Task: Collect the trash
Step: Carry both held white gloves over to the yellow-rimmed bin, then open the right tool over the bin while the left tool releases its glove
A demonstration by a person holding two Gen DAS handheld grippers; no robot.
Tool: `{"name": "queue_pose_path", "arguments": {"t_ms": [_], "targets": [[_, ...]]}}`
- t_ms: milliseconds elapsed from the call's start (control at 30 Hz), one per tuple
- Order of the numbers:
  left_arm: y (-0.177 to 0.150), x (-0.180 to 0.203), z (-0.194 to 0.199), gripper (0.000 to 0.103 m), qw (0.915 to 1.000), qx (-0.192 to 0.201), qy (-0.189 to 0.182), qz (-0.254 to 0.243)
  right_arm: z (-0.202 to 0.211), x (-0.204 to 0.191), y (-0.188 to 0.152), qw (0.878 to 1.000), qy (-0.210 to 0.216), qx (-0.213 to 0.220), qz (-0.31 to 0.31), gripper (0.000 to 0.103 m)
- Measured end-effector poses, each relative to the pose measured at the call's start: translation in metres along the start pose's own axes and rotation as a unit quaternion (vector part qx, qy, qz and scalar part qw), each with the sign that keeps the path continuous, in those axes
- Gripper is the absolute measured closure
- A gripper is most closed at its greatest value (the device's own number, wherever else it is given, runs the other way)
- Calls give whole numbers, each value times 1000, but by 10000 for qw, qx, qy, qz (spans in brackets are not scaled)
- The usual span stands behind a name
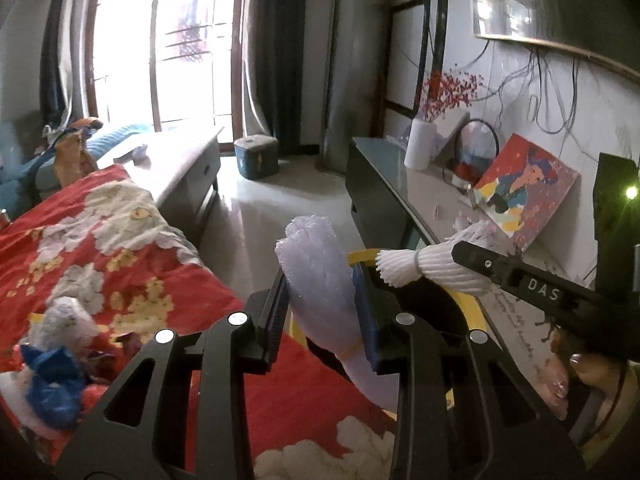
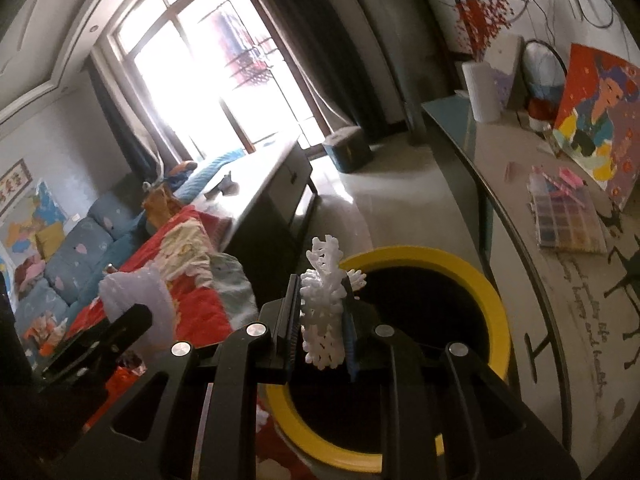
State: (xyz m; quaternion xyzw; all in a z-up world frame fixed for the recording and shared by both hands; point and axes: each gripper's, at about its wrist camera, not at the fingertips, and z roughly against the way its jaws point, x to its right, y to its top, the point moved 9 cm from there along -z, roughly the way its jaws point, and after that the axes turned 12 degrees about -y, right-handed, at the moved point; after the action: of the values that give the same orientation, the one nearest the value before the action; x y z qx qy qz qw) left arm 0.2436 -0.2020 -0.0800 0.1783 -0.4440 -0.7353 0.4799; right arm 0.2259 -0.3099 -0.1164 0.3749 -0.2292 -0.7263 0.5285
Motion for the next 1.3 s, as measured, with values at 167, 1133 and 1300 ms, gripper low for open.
{"name": "queue_pose_path", "arguments": {"t_ms": [167, 1133, 1300], "targets": [[-9, -3, -22, 58, 9996, -241, -52, 160, -10, 11, -4, 9997, -28, -207, -138, 71], [-4, -62, 74, 11, 9928, 653, 418, 918, 35, -66, -4, 9966, 336, 364, 662, 33], [-8, -82, 93, 11, 9895, 768, 598, 1066, 42, -95, -13, 9936, 594, 317, 905, 31]]}}
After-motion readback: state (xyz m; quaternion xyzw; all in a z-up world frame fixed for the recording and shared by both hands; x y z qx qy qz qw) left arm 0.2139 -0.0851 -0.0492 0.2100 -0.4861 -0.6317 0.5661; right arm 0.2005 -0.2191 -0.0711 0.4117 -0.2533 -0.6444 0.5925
